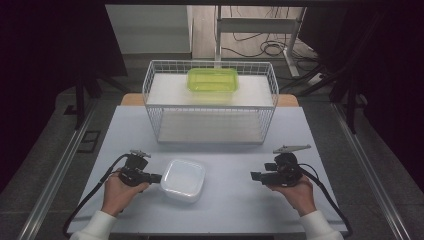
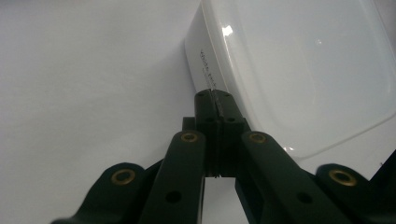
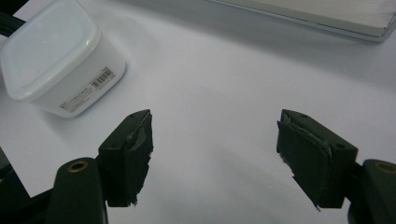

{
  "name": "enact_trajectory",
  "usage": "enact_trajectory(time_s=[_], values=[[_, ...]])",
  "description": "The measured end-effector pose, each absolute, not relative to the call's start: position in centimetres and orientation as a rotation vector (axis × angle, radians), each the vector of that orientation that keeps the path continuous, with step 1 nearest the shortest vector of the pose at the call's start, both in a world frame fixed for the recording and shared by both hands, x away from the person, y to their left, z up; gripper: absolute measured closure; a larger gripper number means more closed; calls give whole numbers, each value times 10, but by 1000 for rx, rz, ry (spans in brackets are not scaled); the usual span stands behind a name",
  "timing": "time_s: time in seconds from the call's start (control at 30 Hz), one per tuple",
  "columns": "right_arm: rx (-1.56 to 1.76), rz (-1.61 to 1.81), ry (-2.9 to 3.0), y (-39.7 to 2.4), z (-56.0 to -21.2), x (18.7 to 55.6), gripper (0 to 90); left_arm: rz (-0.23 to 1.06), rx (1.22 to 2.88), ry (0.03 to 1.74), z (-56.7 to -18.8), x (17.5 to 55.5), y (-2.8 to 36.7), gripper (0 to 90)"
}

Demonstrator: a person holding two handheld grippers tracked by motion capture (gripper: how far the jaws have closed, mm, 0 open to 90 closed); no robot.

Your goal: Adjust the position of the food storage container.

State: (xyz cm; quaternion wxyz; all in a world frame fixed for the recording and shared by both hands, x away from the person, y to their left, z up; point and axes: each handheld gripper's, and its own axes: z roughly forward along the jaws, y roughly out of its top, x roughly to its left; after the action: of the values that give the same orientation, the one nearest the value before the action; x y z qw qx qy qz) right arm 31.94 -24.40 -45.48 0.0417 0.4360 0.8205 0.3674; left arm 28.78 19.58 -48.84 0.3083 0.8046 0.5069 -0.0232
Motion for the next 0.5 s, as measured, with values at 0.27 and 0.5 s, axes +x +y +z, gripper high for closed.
enact_trajectory(time_s=[0.27, 0.5], values=[[1322, 1127, 2522, -244, -455, 319, 268, -114, 2146, 1302, -492, 287, 171, 900], [1326, 1123, 2522, -244, -455, 319, 268, -144, 2174, 1267, -494, 290, 145, 900]])
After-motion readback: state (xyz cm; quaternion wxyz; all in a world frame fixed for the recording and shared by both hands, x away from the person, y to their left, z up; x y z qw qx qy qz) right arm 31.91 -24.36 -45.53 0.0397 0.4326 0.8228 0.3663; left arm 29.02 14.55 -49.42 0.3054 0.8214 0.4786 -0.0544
